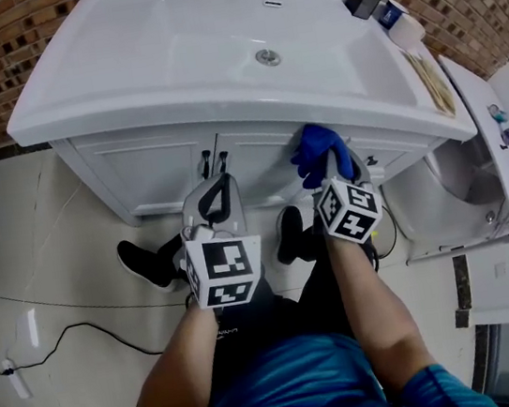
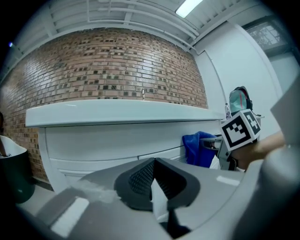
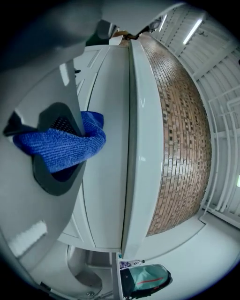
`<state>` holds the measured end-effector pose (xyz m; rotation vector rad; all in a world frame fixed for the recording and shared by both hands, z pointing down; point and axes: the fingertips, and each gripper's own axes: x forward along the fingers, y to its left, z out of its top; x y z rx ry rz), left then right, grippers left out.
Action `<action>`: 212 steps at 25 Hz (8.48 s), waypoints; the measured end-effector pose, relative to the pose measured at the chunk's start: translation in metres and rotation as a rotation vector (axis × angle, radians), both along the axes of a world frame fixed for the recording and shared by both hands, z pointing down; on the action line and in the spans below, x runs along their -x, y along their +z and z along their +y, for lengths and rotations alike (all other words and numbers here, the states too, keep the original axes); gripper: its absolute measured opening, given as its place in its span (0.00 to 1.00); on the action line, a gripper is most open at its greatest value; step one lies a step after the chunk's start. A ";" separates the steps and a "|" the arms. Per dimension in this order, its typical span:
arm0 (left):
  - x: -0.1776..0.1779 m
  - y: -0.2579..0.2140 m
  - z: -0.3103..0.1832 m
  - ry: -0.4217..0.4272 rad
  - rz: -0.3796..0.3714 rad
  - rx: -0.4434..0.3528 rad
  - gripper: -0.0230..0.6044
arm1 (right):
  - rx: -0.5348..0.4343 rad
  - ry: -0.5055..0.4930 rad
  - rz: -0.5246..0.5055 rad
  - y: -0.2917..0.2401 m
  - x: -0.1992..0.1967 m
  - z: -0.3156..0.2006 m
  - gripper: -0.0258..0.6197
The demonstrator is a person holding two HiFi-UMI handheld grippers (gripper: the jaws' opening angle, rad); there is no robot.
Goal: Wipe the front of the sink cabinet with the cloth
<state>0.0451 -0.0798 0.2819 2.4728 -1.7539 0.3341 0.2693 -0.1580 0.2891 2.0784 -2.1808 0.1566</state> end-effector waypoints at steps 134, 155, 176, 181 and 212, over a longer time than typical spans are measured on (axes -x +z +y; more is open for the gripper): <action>0.262 0.106 0.023 -0.335 0.053 -0.038 0.05 | -0.183 -0.696 0.099 -0.005 0.414 0.032 0.13; 0.279 0.136 0.014 -0.384 -0.003 0.052 0.05 | 0.040 -0.698 0.258 0.108 0.429 0.008 0.13; 0.291 0.186 0.000 -0.403 -0.003 0.206 0.05 | 0.496 -0.707 0.476 0.304 0.425 0.001 0.13; 0.288 0.190 0.000 -0.400 0.011 0.225 0.05 | 0.567 -0.710 0.520 0.337 0.425 0.000 0.13; 0.220 0.075 -0.016 -0.260 -0.027 -0.081 0.05 | -0.004 -0.663 0.145 0.062 0.355 0.044 0.13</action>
